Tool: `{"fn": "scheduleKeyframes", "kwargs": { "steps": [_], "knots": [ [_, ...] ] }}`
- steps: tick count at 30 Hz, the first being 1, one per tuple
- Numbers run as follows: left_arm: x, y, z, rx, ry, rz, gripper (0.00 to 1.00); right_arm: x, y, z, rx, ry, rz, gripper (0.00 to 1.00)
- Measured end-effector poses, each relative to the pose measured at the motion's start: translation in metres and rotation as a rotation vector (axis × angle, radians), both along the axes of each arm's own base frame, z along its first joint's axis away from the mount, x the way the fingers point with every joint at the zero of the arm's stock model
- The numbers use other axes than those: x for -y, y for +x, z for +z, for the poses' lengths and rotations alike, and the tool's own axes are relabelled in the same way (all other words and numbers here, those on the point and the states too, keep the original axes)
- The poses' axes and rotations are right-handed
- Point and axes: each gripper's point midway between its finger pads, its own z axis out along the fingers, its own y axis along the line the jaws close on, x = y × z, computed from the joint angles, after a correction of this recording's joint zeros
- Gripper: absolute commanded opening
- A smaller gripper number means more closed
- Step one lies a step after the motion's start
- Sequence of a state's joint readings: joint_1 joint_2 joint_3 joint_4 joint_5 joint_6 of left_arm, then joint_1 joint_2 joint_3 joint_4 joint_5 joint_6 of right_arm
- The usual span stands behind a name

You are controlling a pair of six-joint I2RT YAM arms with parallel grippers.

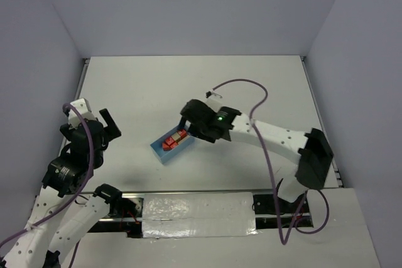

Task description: Build the wood block tower

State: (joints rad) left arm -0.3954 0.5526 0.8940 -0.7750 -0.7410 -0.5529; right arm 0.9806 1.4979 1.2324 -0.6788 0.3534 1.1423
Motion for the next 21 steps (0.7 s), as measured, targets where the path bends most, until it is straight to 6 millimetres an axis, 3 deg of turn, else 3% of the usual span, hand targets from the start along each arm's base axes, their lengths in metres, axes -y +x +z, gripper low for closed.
{"fn": "scheduleKeyframes", "kwargs": {
  "steps": [4, 6, 8, 12, 17, 21],
  "knots": [
    [0.006, 0.003, -0.002, -0.011, 0.000, -0.024, 1.00, -0.046, 0.010, 0.008, 0.017, -0.012, -0.107, 0.95],
    [0.010, 0.005, -0.003, -0.017, 0.000, -0.040, 1.00, -0.060, 0.008, 0.000, 0.007, -0.029, -0.120, 0.86],
    [0.013, 0.007, -0.004, -0.019, -0.003, -0.054, 1.00, -0.069, 0.006, -0.015, -0.024, -0.071, -0.136, 0.84],
    [0.018, 0.008, -0.004, -0.021, -0.006, -0.077, 0.99, -0.067, 0.006, -0.040, -0.062, -0.137, -0.189, 0.81],
    [0.022, 0.008, -0.004, -0.021, -0.006, -0.097, 0.99, -0.056, 0.000, -0.053, -0.082, -0.145, -0.220, 0.78],
    [0.023, 0.008, -0.004, -0.021, -0.007, -0.100, 1.00, -0.049, -0.002, -0.069, -0.114, -0.162, -0.224, 0.67]
  ]
}}
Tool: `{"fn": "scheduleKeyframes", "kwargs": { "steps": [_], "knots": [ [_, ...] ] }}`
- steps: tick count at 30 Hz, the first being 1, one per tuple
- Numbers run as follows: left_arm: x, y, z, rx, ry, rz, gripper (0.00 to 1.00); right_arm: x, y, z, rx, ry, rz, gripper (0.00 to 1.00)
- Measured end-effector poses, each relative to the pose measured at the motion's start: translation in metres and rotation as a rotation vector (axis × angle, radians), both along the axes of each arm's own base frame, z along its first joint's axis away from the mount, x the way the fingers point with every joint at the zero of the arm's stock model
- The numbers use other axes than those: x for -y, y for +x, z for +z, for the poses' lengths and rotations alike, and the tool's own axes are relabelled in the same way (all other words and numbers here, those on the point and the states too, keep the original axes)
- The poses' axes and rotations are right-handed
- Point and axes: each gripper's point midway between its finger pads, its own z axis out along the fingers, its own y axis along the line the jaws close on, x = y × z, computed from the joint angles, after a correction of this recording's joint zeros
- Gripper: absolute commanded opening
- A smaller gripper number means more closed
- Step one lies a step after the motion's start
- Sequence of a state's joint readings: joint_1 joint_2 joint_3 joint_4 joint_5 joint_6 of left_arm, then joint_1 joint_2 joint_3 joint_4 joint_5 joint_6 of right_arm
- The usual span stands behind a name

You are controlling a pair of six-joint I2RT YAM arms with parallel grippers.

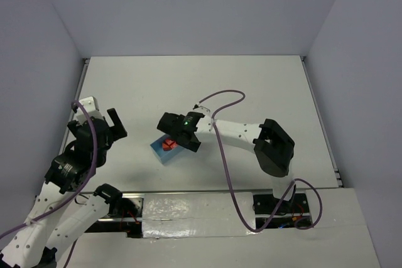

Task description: Build the wood block tower

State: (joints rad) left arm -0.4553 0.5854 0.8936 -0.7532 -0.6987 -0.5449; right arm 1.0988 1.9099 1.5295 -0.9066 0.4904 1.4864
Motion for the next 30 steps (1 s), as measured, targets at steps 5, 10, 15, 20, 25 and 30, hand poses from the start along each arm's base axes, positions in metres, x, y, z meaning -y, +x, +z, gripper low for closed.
{"fn": "scheduleKeyframes", "kwargs": {
  "steps": [5, 10, 15, 20, 25, 30],
  "knots": [
    [0.001, 0.000, 0.001, 0.007, -0.004, -0.008, 1.00, -0.001, 0.013, -0.007, -0.007, 0.031, -0.016, 0.52],
    [0.002, 0.000, 0.000, 0.005, 0.007, -0.022, 1.00, 0.010, 0.018, -0.024, -0.018, 0.015, -0.022, 0.43],
    [0.005, 0.001, -0.001, 0.002, 0.005, -0.035, 0.99, 0.020, 0.021, -0.044, -0.043, 0.013, -0.001, 0.19],
    [0.005, 0.001, -0.002, -0.001, 0.007, -0.036, 1.00, 0.029, 0.027, -0.045, -0.045, 0.002, 0.014, 0.00],
    [0.005, 0.001, -0.002, -0.002, 0.007, -0.036, 0.99, 0.050, 0.029, -0.032, -0.025, -0.095, 0.107, 0.00],
    [0.006, 0.001, -0.002, -0.002, 0.007, -0.038, 1.00, 0.091, 0.047, -0.005, 0.010, -0.235, 0.252, 0.00]
  ]
}}
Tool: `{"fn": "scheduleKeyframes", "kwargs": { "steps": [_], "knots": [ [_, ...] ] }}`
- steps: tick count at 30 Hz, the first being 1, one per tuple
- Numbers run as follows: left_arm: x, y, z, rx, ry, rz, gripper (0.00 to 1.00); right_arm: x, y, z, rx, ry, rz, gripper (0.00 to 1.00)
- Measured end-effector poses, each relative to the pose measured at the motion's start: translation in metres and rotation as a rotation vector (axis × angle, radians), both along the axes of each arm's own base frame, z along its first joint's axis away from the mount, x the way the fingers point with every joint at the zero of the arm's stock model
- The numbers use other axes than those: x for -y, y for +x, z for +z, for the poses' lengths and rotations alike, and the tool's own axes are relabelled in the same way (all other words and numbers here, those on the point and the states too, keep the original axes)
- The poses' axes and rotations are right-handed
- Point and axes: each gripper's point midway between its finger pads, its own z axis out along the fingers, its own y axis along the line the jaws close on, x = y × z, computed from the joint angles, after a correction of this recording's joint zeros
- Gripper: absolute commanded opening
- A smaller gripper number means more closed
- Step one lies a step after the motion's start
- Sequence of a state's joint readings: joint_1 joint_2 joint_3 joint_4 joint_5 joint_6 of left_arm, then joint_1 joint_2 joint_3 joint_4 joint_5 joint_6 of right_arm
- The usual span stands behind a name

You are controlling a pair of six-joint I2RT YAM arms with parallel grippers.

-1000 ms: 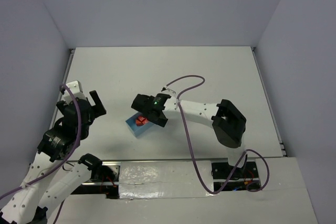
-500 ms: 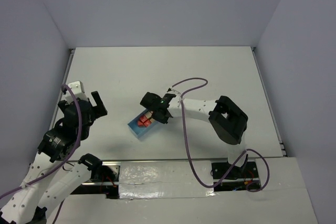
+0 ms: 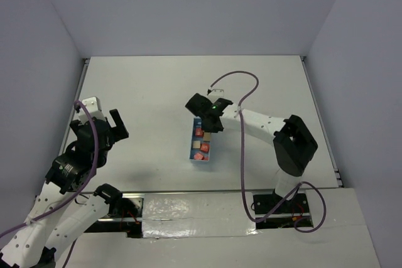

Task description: Build the wood block tower

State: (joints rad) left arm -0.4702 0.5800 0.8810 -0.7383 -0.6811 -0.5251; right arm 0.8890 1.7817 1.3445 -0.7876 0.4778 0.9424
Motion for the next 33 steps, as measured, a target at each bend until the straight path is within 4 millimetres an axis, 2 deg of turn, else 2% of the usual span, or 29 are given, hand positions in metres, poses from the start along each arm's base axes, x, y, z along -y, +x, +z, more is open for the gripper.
{"fn": "scheduleKeyframes", "kwargs": {
  "steps": [3, 4, 8, 11, 14, 19, 23, 26, 29, 33],
  "knots": [
    [0.001, 0.000, 0.000, -0.001, -0.001, -0.004, 0.99, 0.035, 0.011, 0.008, -0.003, -0.110, 0.090, 0.00],
    [0.001, 0.000, 0.000, -0.001, -0.001, -0.005, 1.00, 0.055, 0.016, 0.010, -0.014, -0.154, 0.086, 0.00],
    [0.002, 0.000, 0.000, -0.001, -0.002, -0.009, 1.00, 0.112, 0.024, 0.007, -0.086, -0.354, 0.113, 0.00],
    [0.002, 0.000, 0.000, -0.002, -0.002, -0.009, 0.99, 0.134, 0.025, -0.004, -0.161, -0.468, 0.168, 0.00],
    [0.002, 0.000, 0.000, -0.002, -0.002, -0.009, 0.99, 0.134, 0.028, -0.012, -0.203, -0.510, 0.252, 0.01],
    [0.002, 0.000, 0.000, -0.002, -0.001, -0.011, 1.00, 0.111, 0.049, 0.000, -0.170, -0.486, 0.314, 0.02],
    [0.003, 0.001, -0.001, -0.008, 0.002, -0.011, 0.99, 0.094, 0.063, 0.003, -0.131, -0.536, 0.315, 0.00],
    [0.003, 0.002, -0.002, -0.009, 0.003, -0.011, 0.99, 0.089, 0.064, -0.005, -0.140, -0.666, 0.296, 0.00],
    [0.003, 0.002, -0.001, -0.006, 0.001, -0.012, 1.00, 0.084, 0.066, -0.002, -0.108, -0.859, 0.270, 0.00],
    [0.004, 0.002, -0.001, -0.006, 0.001, -0.015, 0.99, 0.071, 0.065, -0.001, -0.050, -1.069, 0.294, 0.13]
  ]
}}
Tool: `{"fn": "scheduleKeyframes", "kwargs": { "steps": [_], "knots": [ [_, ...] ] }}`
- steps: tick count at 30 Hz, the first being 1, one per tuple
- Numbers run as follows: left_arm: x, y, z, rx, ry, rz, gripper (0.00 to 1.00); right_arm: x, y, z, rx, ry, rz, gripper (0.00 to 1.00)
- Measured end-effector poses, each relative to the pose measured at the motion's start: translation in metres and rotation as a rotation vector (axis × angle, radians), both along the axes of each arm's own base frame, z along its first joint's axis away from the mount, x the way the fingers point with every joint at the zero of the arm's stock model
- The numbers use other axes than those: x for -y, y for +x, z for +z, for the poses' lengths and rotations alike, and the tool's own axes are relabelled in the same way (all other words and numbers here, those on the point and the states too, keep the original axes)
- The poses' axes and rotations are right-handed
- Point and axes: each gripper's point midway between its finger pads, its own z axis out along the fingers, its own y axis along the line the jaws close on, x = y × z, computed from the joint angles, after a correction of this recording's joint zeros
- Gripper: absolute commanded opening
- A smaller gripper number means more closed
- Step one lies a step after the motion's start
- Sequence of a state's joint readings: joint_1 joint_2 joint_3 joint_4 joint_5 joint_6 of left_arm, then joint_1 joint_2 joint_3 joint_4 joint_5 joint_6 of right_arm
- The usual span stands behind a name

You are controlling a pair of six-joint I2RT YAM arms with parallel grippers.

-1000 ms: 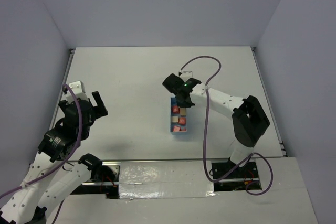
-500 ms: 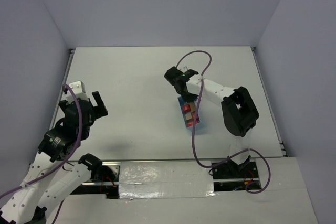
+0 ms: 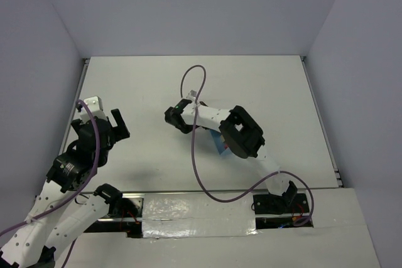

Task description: Build the wood block tower

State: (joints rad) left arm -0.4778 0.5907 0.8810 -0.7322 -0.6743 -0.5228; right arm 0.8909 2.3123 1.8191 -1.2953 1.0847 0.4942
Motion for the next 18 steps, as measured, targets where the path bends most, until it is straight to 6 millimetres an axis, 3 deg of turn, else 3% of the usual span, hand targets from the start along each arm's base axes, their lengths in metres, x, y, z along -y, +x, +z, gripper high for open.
{"fn": "scheduleKeyframes", "kwargs": {
  "steps": [3, 7, 9, 10, 11, 12, 17, 18],
  "knots": [
    [0.000, 0.000, 0.000, 0.000, 0.000, 0.000, 1.00, -0.008, -0.005, -0.002, 0.007, -0.098, 0.050, 0.15],
    [0.000, 0.000, 0.000, 0.000, 0.000, -0.001, 1.00, -0.017, -0.010, -0.005, -0.004, -0.127, 0.068, 0.30],
    [0.000, 0.000, 0.000, 0.000, 0.000, -0.001, 1.00, -0.026, -0.012, -0.010, -0.010, -0.102, 0.068, 0.40],
    [0.000, 0.000, 0.000, 0.000, 0.000, -0.001, 0.99, -0.029, -0.013, -0.013, -0.016, -0.087, 0.065, 0.56],
    [0.000, 0.000, 0.000, 0.000, 0.000, -0.001, 0.99, -0.032, -0.015, -0.016, -0.024, -0.065, 0.058, 0.60],
    [0.000, 0.000, 0.000, 0.000, 0.000, -0.001, 0.99, -0.036, -0.017, -0.019, -0.035, -0.040, 0.053, 0.86],
    [0.000, 0.000, 0.000, 0.000, 0.000, -0.001, 0.99, -0.045, -0.028, -0.033, -0.111, 0.050, 0.030, 0.93],
    [0.000, 0.000, 0.000, 0.000, 0.000, -0.001, 1.00, -0.046, -0.031, -0.032, -0.127, 0.069, 0.032, 1.00]
  ]
}}
